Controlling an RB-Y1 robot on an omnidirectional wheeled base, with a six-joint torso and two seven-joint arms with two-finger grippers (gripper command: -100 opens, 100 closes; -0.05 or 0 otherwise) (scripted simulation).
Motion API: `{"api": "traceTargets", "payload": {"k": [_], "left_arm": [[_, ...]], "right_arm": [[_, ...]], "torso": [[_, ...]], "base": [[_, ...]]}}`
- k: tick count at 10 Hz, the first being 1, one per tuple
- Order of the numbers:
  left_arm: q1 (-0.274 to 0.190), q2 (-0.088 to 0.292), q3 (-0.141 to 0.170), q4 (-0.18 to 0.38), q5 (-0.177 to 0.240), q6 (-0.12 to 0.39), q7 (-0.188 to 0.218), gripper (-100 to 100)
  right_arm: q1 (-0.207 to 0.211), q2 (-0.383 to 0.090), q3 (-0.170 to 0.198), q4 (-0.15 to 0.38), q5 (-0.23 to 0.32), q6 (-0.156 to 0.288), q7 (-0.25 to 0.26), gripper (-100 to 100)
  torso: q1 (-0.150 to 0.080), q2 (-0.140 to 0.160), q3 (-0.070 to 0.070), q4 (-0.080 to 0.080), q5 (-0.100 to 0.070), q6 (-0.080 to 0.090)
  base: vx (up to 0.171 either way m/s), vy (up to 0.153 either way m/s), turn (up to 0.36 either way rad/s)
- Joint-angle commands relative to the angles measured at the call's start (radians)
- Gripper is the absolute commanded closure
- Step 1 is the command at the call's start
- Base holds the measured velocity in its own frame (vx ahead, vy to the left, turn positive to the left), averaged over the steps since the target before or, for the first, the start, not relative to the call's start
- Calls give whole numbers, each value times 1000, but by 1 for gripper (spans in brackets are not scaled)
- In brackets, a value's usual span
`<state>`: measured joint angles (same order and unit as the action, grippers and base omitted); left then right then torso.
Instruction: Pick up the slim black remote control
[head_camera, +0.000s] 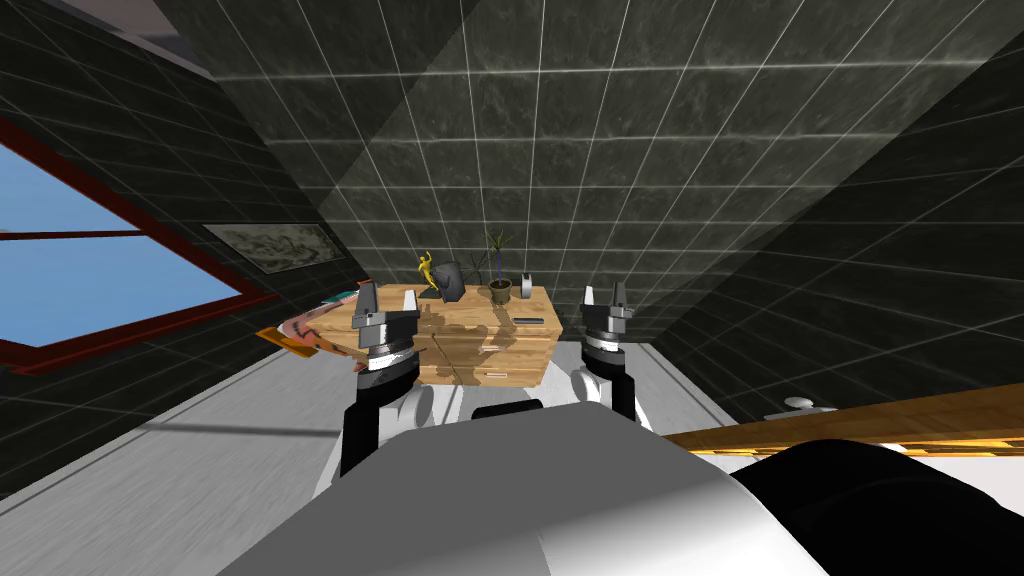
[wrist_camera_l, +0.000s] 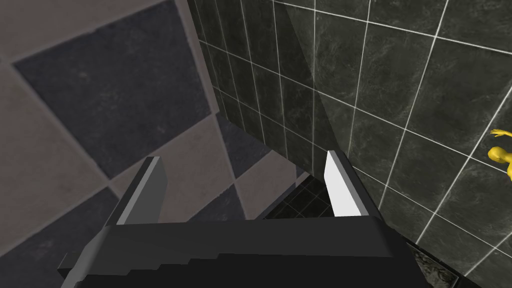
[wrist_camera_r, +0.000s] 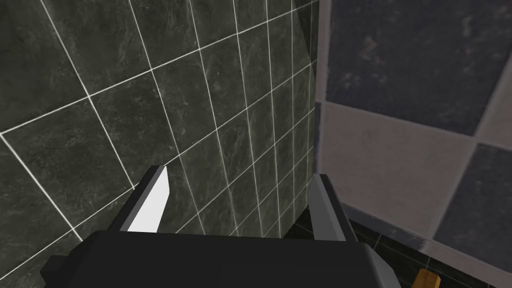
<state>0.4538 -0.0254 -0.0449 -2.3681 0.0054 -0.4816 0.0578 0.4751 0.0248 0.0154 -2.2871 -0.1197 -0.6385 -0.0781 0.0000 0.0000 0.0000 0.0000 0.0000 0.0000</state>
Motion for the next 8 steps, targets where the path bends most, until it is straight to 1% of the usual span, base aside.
{"api": "traceTargets", "payload": {"k": [1, 3, 4, 6, 7, 8], "left_arm": [[0, 0, 0, 0, 0, 0, 0, 0], [0, 0, 0, 0, 0, 0, 0, 0], [0, 0, 0, 0, 0, 0, 0, 0], [0, 0, 0, 0, 0, 0, 0, 0], [0, 0, 0, 0, 0, 0, 0, 0], [0, 0, 0, 0, 0, 0, 0, 0]], "right_arm": [[2, -43, 0, 10, 12, -1, -7, -100], [6, -104, 0, 35, 38, -4, -21, -100], [8, -135, 0, 53, 55, -6, -30, -100], [12, -194, 1, 99, 98, -10, -49, -100], [12, -205, 1, 99, 98, -10, -49, -100], [14, -239, 1, 127, 123, -13, -59, -100]], "torso": [[0, 0, 0, 0, 0, 0], [1, 2, 1, 0, 0, 0], [2, 3, 2, 1, 0, 0], [4, 5, 3, 1, 1, 0], [4, 7, 4, 1, 1, 0], [4, 6, 4, 1, 1, 0]], "base": [[-15, 12, -21], [-38, 35, -35], [-67, 74, -30], [-98, 70, -45], [-80, 68, -23], [-80, 70, -30]]}}
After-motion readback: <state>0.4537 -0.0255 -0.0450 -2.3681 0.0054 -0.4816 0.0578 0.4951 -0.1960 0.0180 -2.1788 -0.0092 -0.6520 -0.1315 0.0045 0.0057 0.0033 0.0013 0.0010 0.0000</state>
